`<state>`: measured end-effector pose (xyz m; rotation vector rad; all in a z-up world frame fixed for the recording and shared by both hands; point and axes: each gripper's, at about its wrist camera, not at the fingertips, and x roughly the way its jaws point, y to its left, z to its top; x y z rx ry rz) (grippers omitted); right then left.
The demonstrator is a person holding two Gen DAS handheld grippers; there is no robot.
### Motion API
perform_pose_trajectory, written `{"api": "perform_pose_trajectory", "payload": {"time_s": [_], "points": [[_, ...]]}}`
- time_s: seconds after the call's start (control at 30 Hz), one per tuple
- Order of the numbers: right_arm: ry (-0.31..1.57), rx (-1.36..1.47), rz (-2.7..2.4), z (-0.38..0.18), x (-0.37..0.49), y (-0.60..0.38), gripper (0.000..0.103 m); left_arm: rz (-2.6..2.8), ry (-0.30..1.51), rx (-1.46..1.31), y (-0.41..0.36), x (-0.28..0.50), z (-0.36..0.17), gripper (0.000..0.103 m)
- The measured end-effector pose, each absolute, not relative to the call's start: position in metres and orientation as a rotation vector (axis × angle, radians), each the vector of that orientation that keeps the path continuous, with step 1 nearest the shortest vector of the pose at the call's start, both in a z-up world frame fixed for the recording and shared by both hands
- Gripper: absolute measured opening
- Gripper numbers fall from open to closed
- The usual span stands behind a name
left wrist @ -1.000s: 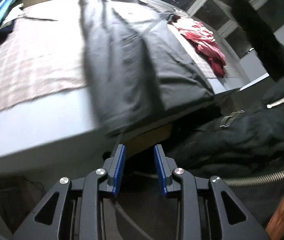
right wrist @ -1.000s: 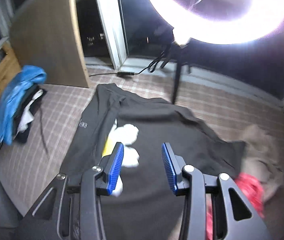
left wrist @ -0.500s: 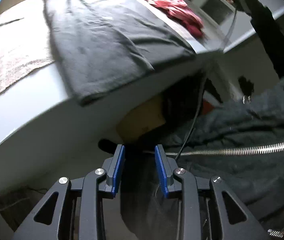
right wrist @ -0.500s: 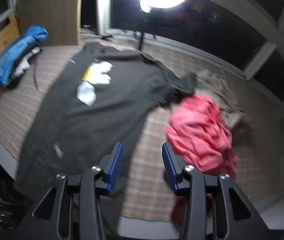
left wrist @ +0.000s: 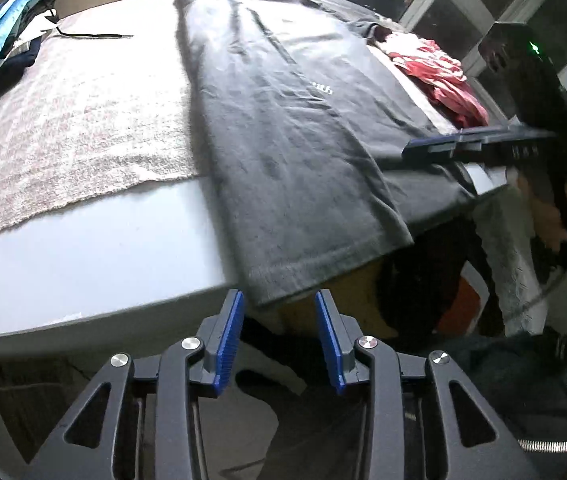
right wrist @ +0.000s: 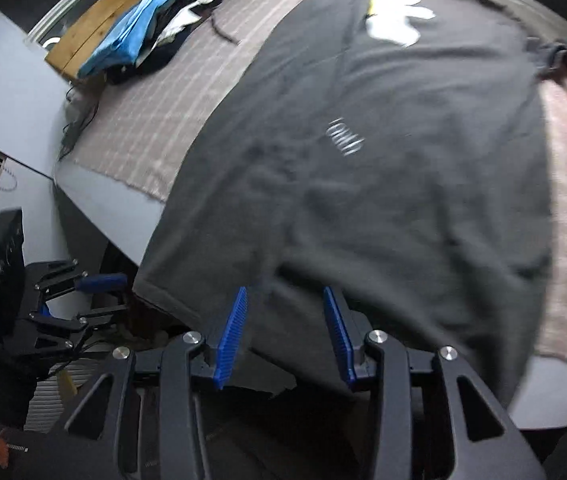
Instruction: Fold clothes
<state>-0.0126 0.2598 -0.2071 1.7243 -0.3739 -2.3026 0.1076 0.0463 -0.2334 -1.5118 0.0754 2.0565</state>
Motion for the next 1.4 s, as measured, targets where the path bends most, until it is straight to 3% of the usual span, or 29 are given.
{"api": "perform_pose_trajectory", "payload": {"time_s": [0.1,0.23,0.5,0.6,0.67,0.73,0.93,1.17,1.4], "points": [[-0.377,1.736,-2.271,-0.216,-0.013,0.244,0.040,2.065,0.053,-1.540,0.045,0.103,-0.239,0.035],[-0.241,1.817,-2.278,-0.229,-0.010,0.235,0.040,2.070,0.037,-1.554,0.047,0.100,-0.242,0.035],[-0.245,1.833,-2.256,-0.233,-0.004,0.238,0.039,2.076,0.018,-1.560,0.050,0.099,-0.245,0.035],[-0.239,1.828,-2.247,-0.233,-0.003,0.236,0.028,2.088,0.034,-1.556,0.053,0.099,-0.245,0.029],[-0.240,1.823,-2.241,-0.233,-0.003,0.235,0.020,2.102,0.061,-1.546,0.055,0.099,-0.244,0.009],[-0.249,1.817,-2.231,-0.233,-0.003,0.235,0.006,2.110,0.078,-1.535,0.056,0.100,-0.242,0.006],[-0.282,1.771,-2.215,-0.226,0.003,0.237,0.003,2.142,0.187,-1.444,0.062,0.111,-0.215,0.005],[-0.282,1.838,-2.199,-0.231,0.009,0.244,0.004,2.074,0.310,-1.555,0.072,0.115,-0.246,0.007],[-0.342,1.726,-2.276,-0.178,0.016,0.270,0.006,2.131,0.284,-1.449,0.055,0.091,-0.194,0.009]]}}
